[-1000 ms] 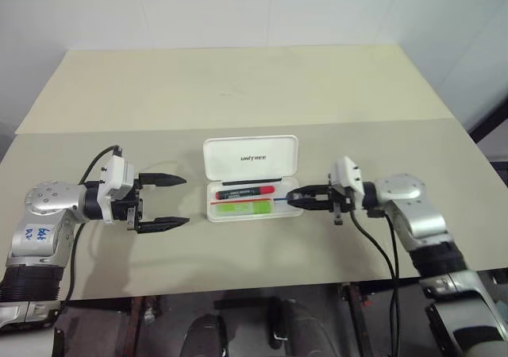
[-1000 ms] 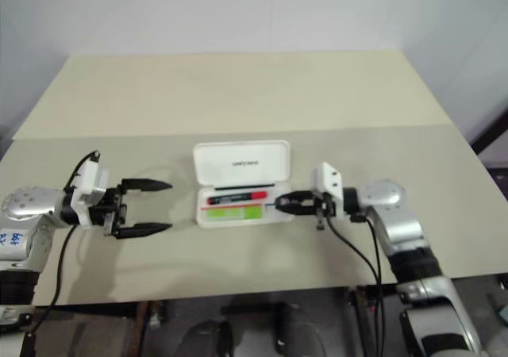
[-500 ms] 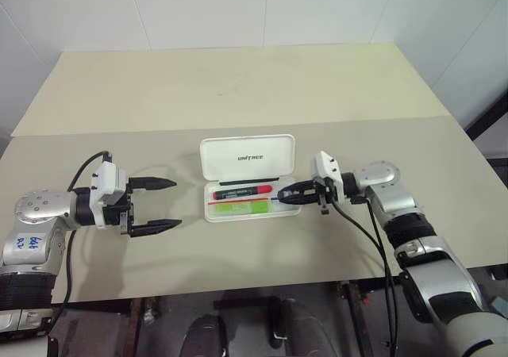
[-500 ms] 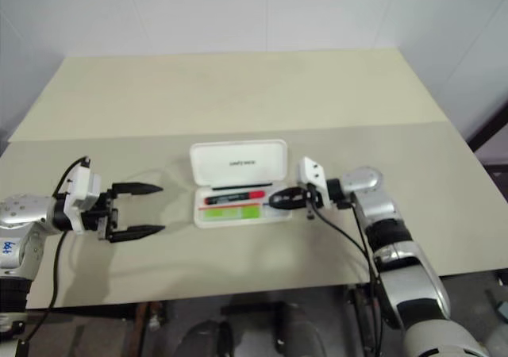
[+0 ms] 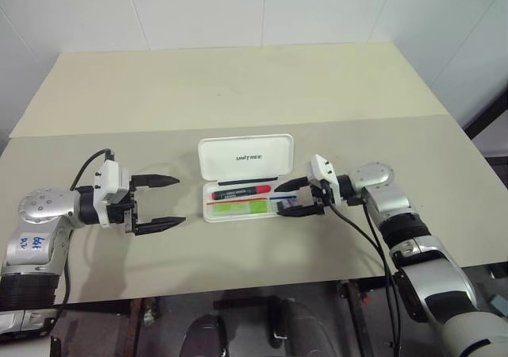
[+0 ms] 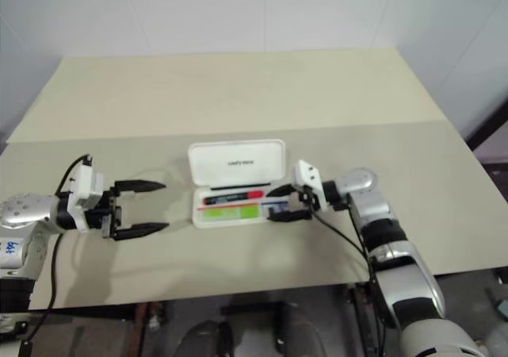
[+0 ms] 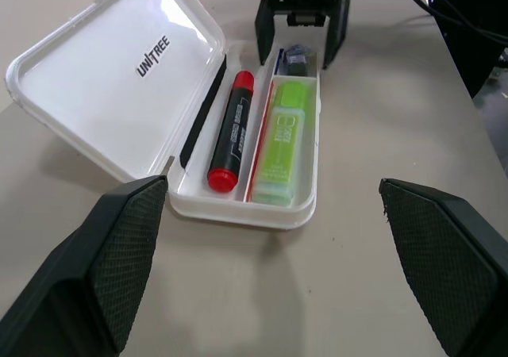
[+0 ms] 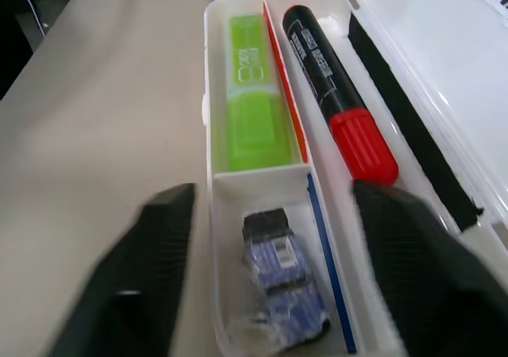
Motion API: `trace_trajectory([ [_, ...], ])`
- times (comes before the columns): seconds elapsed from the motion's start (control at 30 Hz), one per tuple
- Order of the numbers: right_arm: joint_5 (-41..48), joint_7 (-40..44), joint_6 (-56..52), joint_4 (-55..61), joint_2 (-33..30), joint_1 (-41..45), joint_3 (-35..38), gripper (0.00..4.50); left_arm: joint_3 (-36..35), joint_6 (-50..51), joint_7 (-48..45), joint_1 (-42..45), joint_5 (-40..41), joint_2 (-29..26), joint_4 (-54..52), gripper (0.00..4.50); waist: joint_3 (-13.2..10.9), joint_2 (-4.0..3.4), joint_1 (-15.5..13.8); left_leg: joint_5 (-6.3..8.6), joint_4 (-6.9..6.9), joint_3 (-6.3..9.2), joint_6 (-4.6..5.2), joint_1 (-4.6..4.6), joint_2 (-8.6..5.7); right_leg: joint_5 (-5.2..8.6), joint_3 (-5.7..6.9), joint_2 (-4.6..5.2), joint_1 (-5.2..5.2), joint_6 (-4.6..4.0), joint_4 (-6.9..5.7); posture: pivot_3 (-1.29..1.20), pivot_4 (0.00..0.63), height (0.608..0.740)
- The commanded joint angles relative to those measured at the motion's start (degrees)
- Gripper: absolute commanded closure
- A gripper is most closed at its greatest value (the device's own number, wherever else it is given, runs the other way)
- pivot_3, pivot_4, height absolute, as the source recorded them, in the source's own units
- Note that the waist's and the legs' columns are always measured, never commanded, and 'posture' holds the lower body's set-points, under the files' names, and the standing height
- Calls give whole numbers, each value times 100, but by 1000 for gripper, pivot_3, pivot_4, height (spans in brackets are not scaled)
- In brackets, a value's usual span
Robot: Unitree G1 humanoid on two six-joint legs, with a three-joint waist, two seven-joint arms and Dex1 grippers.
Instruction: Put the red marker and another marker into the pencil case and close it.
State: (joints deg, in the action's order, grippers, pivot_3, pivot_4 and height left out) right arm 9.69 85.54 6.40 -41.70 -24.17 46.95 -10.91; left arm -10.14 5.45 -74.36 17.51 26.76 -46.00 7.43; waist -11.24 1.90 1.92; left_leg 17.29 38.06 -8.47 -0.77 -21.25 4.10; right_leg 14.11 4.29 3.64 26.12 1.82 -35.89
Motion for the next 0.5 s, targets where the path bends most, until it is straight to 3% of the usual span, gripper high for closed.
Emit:
trace_trajectory([
  [0.03, 336, 113, -88, 476, -50, 163, 287, 13, -13, -23, 80, 153, -7, 31, -48, 0, 0, 0, 2, 0, 0, -1, 0, 0, 0, 0, -1, 0, 0, 0, 0, 0, 150, 740],
  [0.33, 1322, 48, -1143, 2684, -611, -769, 761, 13, -49, -35, 238, 214, 11, 207, 70, 0, 0, 0, -36, 2, -1, -5, -4, -14, 2, 0, -3, -1, 19, -1, 1, 0, 150, 740],
  [0.5, 1844, -214, -1439, 3823, -1082, -1800, 1313, 13, -231, 30, 551, 473, 76, 362, 474, 0, 0, 1, -49, 13, 1, -2, 15, -19, -11, 0, 0, -1, 21, 0, 2, 0, 150, 740],
])
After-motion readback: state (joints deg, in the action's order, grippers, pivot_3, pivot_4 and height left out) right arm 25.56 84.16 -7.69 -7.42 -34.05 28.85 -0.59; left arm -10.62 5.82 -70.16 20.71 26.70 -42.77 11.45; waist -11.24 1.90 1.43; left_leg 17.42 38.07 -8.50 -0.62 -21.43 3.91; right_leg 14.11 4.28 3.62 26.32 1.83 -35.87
